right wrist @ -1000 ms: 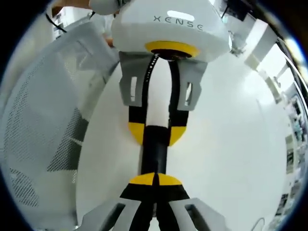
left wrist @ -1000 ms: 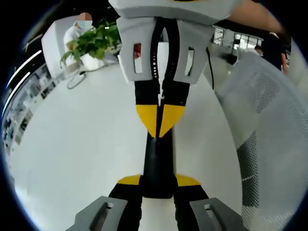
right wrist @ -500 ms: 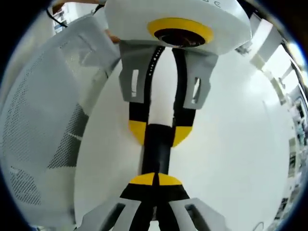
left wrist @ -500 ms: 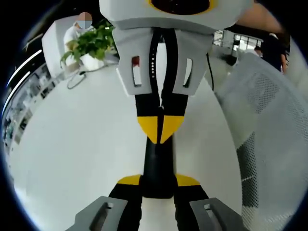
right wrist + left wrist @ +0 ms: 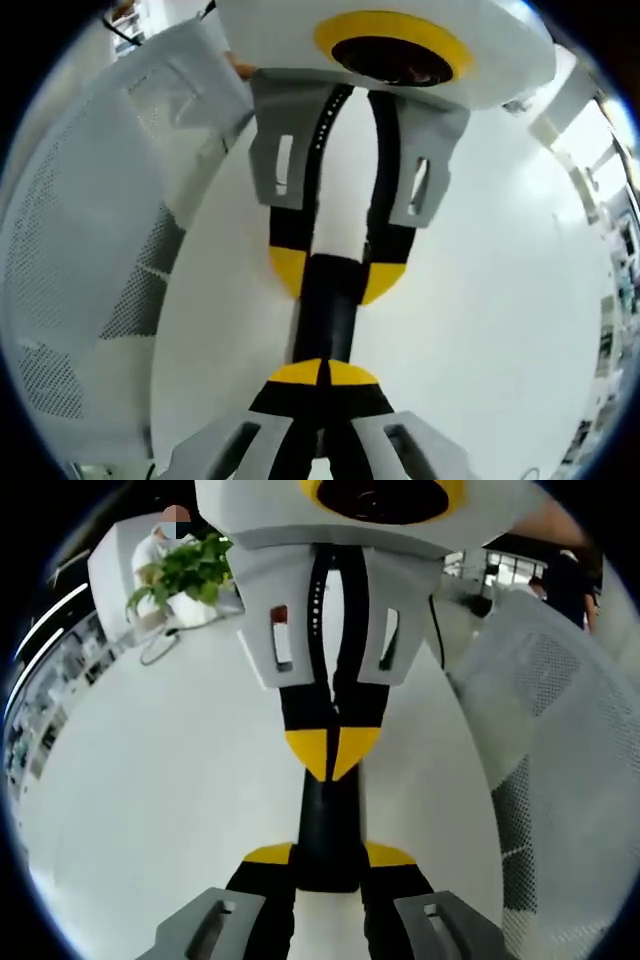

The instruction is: Press the specified remote control buttons in sequence, fully releasing each button before pressing the next.

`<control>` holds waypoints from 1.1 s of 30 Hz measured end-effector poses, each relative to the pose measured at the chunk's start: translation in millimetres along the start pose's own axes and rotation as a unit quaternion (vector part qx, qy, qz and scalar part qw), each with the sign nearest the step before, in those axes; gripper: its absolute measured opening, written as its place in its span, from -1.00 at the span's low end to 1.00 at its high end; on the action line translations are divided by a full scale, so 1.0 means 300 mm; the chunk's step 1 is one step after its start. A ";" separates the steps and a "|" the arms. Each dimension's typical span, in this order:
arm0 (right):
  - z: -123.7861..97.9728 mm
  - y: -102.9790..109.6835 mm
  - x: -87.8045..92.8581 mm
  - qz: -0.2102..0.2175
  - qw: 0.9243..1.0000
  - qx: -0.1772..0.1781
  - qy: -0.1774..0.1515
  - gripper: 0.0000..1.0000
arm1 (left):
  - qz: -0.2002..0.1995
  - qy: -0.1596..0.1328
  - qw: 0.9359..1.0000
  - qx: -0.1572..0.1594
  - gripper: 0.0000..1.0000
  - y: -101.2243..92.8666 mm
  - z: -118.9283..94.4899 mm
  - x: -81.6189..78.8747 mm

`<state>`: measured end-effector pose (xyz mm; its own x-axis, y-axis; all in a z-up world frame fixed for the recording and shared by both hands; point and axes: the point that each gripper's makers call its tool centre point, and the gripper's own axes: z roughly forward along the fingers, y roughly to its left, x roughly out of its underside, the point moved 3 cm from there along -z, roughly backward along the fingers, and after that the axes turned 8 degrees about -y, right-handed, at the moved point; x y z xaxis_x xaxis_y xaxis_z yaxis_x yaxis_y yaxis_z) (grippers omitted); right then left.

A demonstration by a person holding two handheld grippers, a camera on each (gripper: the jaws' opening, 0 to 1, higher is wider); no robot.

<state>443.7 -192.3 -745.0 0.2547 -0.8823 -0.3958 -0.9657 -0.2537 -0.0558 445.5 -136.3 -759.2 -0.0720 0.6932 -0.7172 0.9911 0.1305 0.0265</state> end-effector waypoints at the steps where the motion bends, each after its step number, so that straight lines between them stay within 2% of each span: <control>1: 0.000 0.000 0.000 0.000 1.000 -0.001 0.002 -1.00 | 0.000 0.000 1.000 0.000 -0.53 0.001 0.000 0.001; 10: 0.002 -0.001 0.000 -0.005 1.000 -0.005 0.016 -1.00 | 0.000 0.000 1.000 0.000 -0.53 -0.001 0.000 -0.001; 33: -0.003 0.005 -0.001 -0.008 1.000 0.004 0.012 -1.00 | -0.002 0.000 1.000 -0.002 -0.53 0.004 0.002 0.003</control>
<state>442.2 -192.9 -744.1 0.2703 -0.8877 -0.3727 -0.9621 -0.2636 -0.0698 446.6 -135.8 -760.3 -0.0754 0.6921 -0.7179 0.9904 0.1359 0.0269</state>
